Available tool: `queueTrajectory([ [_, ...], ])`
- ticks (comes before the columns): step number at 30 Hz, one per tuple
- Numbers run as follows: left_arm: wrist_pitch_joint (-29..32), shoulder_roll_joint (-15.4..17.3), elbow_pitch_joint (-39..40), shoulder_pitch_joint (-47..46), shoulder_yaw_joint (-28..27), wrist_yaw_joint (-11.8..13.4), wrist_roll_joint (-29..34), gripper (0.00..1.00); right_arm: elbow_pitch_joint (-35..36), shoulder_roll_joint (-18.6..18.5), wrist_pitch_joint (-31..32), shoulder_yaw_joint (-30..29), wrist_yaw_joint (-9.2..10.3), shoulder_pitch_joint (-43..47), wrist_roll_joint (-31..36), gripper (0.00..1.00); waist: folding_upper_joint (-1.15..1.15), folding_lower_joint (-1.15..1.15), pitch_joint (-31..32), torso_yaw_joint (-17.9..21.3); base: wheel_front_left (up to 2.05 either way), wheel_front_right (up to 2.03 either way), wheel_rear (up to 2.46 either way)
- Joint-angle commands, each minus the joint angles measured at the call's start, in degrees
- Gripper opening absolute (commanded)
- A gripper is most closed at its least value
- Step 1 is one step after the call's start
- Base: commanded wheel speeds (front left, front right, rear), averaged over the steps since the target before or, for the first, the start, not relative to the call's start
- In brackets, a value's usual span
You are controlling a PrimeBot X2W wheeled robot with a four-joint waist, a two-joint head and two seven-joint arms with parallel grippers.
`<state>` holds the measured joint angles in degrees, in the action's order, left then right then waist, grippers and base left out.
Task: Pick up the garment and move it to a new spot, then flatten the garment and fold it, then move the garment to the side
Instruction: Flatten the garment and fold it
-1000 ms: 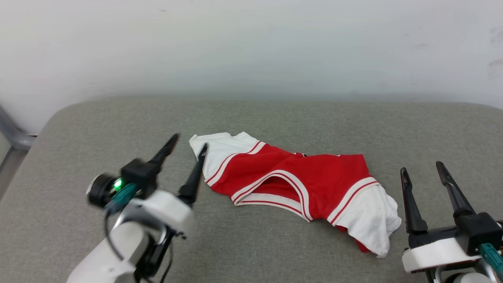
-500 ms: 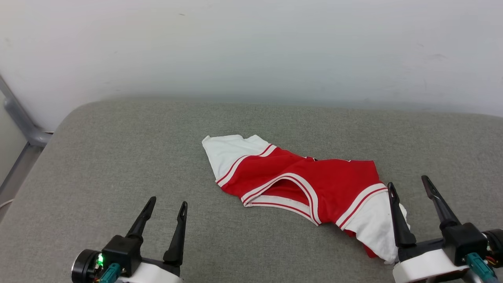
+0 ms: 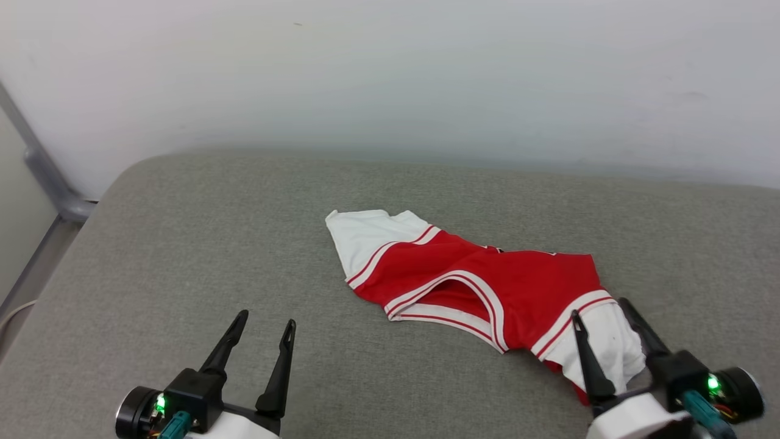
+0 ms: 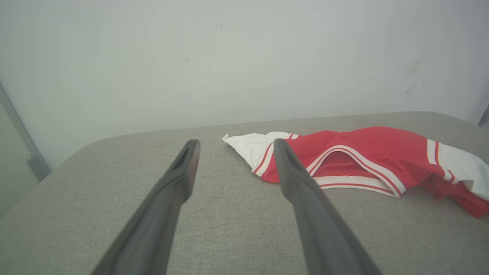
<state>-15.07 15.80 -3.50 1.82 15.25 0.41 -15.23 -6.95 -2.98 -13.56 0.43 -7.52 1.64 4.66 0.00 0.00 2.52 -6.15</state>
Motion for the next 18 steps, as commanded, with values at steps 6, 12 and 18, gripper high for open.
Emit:
queueTrajectory([
  [6,-0.2,-1.7,-0.9,0.5,-1.5,-1.8,1.7,1.00,-2.8,-5.8,17.6,8.9,0.07,-7.2,-7.0,1.00,0.00,0.00,-1.8,-3.0,0.00,0.00,0.00],
  [12,-0.2,-3.7,-1.7,-1.8,-2.1,-3.6,3.1,1.00,-2.9,-14.2,42.7,18.6,0.07,-16.0,-17.2,1.00,0.00,0.00,-5.1,-6.4,0.00,0.00,0.00],
  [18,-0.2,-5.9,-2.8,-3.8,-2.8,-5.1,4.3,1.00,-4.6,-18.3,57.7,23.4,0.07,-22.4,-24.5,1.00,0.00,0.00,-7.7,-10.0,0.00,0.00,0.00],
])
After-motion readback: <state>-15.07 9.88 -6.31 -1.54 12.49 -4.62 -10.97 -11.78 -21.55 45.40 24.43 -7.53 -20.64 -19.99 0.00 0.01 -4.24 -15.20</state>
